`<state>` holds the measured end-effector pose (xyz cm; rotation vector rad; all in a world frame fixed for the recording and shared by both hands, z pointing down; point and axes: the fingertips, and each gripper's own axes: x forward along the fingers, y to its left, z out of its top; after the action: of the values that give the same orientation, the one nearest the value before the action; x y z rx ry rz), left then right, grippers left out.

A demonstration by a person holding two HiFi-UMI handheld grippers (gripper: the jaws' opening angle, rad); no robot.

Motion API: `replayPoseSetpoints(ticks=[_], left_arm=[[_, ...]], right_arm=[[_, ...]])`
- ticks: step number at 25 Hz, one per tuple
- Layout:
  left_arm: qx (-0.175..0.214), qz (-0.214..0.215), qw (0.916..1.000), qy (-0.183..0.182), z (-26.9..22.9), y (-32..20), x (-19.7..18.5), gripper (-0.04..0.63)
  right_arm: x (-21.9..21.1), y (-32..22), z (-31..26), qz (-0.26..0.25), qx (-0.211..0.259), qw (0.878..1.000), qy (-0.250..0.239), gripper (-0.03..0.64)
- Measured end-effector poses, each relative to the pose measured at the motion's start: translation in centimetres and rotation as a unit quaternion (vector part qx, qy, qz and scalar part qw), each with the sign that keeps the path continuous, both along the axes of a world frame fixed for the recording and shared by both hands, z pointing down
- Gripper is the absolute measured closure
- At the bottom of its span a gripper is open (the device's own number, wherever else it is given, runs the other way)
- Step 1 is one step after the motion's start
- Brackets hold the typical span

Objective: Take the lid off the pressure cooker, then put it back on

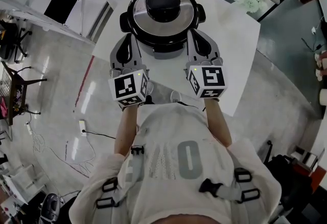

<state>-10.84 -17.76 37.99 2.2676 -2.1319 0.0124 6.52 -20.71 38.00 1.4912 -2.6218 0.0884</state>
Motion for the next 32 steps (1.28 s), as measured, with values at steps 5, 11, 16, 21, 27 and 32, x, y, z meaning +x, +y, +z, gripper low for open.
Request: replayPoseSetpoints(ticks=[5,11,16,21,27,32], left_arm=[[0.007,0.014,0.9998,0.009,-0.2,-0.2,-0.3,0.575],[0.005,0.120,0.9921,0.036,0.3,-0.8,1.2,0.373],[-0.012,0.141,0.9865,0.082,0.9,-1.5,0.7,0.166],[-0.017,0.177,0.9818,0.065,-0.3,-2.0,1.0,0.167],[-0.044,0.319,0.9458,-0.042,-2.9,-5.0,3.8,0.170],[-0.054,0.395,0.9129,-0.087,-5.3,-7.4,5.4,0.215]], right_arm=[[-0.4,-0.2,-0.1,-0.005,0.004,1.000,0.002,0.609],[-2.1,-0.2,0.4,-0.066,-0.026,0.997,-0.023,0.324],[-2.5,-0.6,0.9,-0.081,-0.041,0.996,-0.027,0.227],[-2.5,-0.9,-0.1,-0.118,-0.031,0.992,-0.015,0.227],[-4.8,-2.3,-2.8,-0.268,0.001,0.961,0.075,0.229],[-6.8,-4.7,-4.3,-0.372,0.010,0.917,0.145,0.229]])
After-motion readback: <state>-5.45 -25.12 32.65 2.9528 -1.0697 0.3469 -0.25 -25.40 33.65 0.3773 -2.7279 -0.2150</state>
